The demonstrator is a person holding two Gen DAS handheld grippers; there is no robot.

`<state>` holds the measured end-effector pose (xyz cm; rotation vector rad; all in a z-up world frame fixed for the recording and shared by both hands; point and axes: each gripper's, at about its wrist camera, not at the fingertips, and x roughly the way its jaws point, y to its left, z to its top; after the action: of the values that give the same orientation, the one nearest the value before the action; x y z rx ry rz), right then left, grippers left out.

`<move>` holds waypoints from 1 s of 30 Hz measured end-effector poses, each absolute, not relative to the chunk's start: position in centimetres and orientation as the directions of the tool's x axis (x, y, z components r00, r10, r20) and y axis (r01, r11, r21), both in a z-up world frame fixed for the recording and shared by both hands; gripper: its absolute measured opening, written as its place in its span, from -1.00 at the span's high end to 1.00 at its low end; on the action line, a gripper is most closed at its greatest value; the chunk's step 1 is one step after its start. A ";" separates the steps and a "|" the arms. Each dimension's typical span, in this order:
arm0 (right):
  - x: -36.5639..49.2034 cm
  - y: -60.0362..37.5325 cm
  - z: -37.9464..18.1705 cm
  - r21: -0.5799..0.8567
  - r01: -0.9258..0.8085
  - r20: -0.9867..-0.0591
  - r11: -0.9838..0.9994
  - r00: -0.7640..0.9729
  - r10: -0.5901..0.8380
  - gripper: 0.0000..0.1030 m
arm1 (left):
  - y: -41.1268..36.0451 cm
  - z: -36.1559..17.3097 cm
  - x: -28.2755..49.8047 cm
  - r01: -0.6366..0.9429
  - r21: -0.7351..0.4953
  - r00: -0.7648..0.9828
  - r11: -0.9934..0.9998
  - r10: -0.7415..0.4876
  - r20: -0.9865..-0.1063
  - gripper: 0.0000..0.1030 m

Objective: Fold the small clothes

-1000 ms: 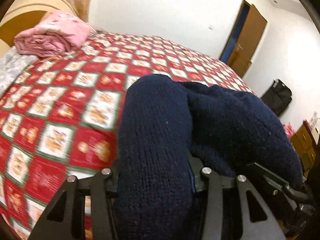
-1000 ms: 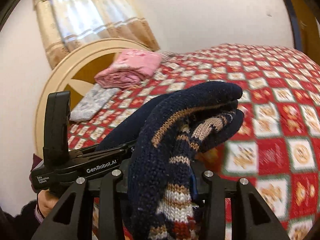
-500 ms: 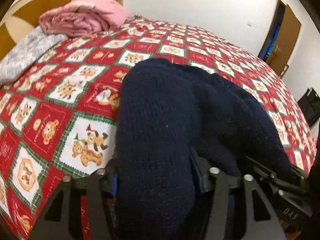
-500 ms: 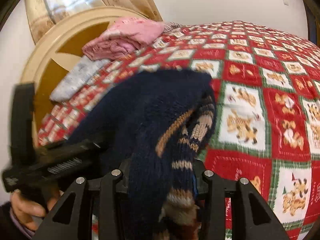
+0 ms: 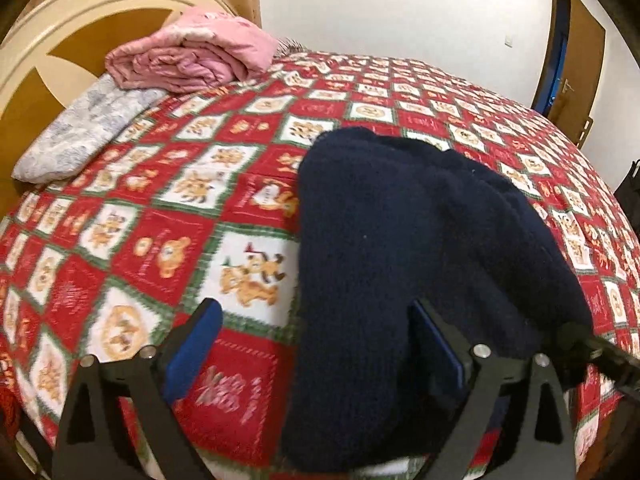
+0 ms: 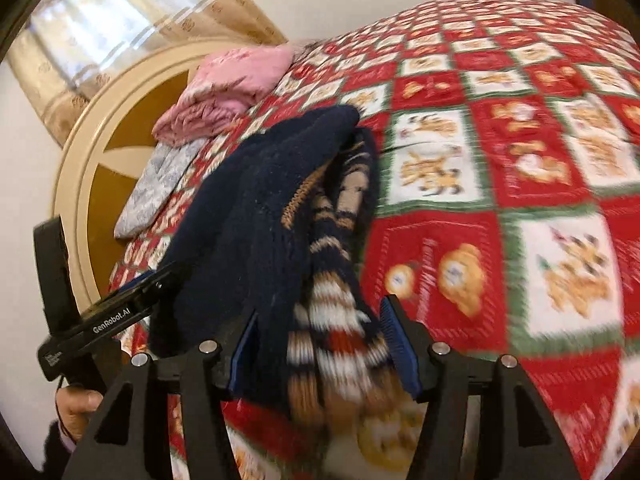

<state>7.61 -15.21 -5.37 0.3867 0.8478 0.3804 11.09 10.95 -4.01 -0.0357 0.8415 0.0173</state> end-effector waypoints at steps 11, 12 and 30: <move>6.4 -9.1 -1.6 0.265 -0.274 -0.662 0.924 0.645 0.381 0.30 | 7.8 -3.1 8.8 0.044 -0.016 0.696 0.999 -0.043 -0.716 -0.88; 6.7 -8.9 -2.6 0.275 -0.260 -0.685 0.926 0.622 0.378 0.30 | 7.6 -3.7 8.7 0.048 -0.008 0.683 0.999 -0.038 -0.730 -0.88; 4.7 -8.3 -6.0 0.276 -0.148 -0.748 0.950 0.587 0.309 0.30 | 10.1 -7.6 7.8 -0.033 -0.120 0.578 0.992 -0.079 -0.813 -1.00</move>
<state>4.74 -8.33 -5.97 0.1922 0.9057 0.2679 7.82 10.10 -7.65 -0.1268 0.9554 -0.0270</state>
